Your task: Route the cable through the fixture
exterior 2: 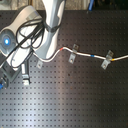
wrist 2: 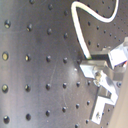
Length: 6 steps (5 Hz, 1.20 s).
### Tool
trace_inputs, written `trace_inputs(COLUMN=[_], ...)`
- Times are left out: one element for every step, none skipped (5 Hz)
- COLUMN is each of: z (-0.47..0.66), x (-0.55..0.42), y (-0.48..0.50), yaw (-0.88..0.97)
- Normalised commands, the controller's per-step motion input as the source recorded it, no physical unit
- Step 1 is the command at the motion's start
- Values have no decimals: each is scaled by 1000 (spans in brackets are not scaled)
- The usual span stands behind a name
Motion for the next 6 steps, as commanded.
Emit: trace_inputs(z=[47, 2, 1, 3, -59, -90], x=[125, 39, -52, -70, 64, 135], y=[-114, -271, -162, -73, 56, 94], yaw=[0, 0, 163, 411, 540, 591])
